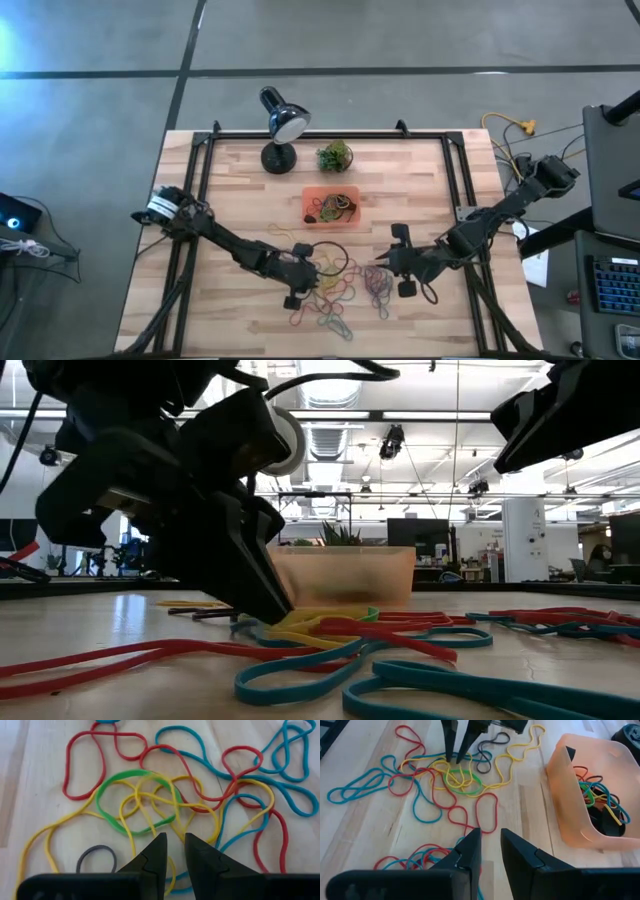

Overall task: Pick and place rubber bands into bin
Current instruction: Put the yellow rubber band into the orange bin

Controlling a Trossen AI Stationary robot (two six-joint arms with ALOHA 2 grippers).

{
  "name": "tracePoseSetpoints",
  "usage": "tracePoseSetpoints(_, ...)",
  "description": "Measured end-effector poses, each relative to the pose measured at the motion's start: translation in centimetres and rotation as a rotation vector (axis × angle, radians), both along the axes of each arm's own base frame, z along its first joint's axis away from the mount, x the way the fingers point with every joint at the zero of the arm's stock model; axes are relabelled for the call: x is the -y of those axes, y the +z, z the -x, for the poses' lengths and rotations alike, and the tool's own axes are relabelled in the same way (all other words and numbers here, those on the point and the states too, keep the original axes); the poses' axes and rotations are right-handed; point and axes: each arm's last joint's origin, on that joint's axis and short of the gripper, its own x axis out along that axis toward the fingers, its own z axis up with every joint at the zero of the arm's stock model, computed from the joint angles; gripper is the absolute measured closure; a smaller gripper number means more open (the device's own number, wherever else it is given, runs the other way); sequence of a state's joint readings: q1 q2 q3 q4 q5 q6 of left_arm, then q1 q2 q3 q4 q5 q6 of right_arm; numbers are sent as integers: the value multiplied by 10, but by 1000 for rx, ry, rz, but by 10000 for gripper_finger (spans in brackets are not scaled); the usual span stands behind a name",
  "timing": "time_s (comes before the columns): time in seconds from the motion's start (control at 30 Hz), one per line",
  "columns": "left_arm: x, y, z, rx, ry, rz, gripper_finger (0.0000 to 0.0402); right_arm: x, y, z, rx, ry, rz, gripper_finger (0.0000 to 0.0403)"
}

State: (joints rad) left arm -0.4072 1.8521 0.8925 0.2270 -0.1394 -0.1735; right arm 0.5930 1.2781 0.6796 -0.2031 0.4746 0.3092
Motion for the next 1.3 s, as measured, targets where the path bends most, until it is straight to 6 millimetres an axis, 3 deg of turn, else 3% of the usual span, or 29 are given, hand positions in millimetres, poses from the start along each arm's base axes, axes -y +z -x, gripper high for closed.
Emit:
tracePoseSetpoints(0.2, 0, 7, 1, 18, -6, 0, 349, 0, 0, 0, 0, 1, 1, 335)
tracePoseSetpoints(1.1, -3, 0, 5, -24, 6, -6, 350, 0, 0, 0, 2, -1, -4, 335)
tracePoseSetpoints(1.3, -3, -1, 6, -40, 6, -12, 391, 0, 0, 0, 3, -2, -7, 335)
